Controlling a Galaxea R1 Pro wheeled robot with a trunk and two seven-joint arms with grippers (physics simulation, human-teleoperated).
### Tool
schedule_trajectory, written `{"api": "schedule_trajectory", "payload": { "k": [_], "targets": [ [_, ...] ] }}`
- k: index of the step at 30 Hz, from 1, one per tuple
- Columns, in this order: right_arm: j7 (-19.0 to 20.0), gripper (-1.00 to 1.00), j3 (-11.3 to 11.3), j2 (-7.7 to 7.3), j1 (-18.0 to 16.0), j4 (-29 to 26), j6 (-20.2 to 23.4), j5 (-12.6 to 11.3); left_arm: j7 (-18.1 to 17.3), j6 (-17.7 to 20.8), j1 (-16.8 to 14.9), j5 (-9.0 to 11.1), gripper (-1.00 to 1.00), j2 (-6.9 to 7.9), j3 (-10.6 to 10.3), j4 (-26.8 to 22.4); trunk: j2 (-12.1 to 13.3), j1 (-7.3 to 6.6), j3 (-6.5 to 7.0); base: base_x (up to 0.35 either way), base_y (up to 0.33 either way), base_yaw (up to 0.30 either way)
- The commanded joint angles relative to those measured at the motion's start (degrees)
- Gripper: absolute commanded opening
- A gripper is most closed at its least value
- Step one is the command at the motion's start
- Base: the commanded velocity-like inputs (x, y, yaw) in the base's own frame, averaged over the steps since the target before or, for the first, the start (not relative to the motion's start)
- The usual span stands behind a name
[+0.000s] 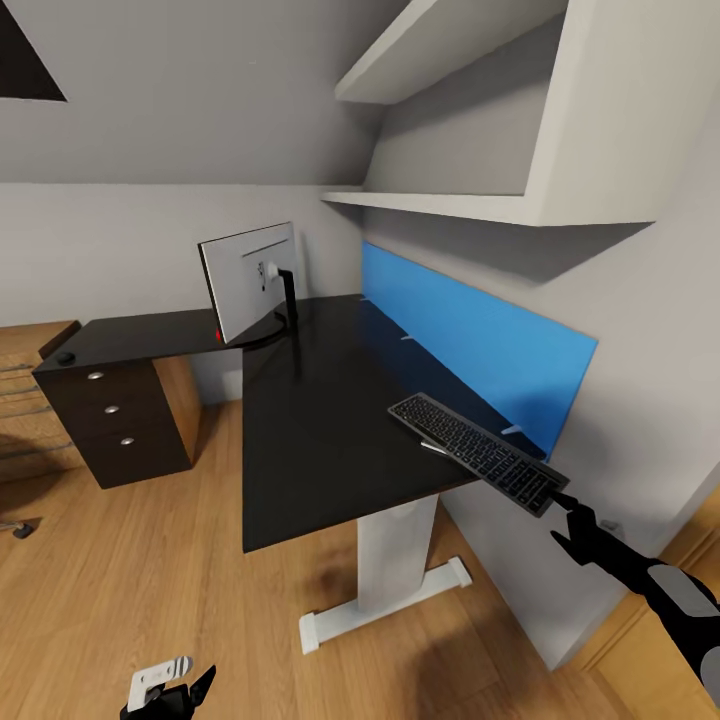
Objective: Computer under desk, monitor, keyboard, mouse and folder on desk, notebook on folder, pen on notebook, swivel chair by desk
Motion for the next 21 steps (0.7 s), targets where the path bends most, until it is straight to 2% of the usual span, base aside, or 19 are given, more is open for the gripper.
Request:
{"api": "schedule_trajectory", "payload": {
  "k": [1, 12, 21],
  "targets": [
    [0.1, 1.00, -0.1, 0.02, 0.0, 0.0, 0.4, -0.1, -0.1, 0.0, 0.0, 0.6, 1.00, 0.06, -0.2, 0.0, 0.0, 0.00, -0.05, 0.000, 0.000, 0.000],
    [0.5, 1.00, 1.1, 0.02, 0.0, 0.0, 0.4, -0.1, -0.1, -0.1, -0.1, 0.7, 1.00, 0.11, -0.2, 1.6, 0.0, 0.00, -0.05, 0.005, 0.001, 0.000],
    [0.5, 1.00, 1.2, 0.04, 0.0, 0.0, 0.4, -0.1, -0.1, 0.0, -0.1, 0.7, 1.00, 0.14, -0.1, 2.2, 0.0, 0.00, -0.05, 0.143, 0.042, 0.000]
  ]
}}
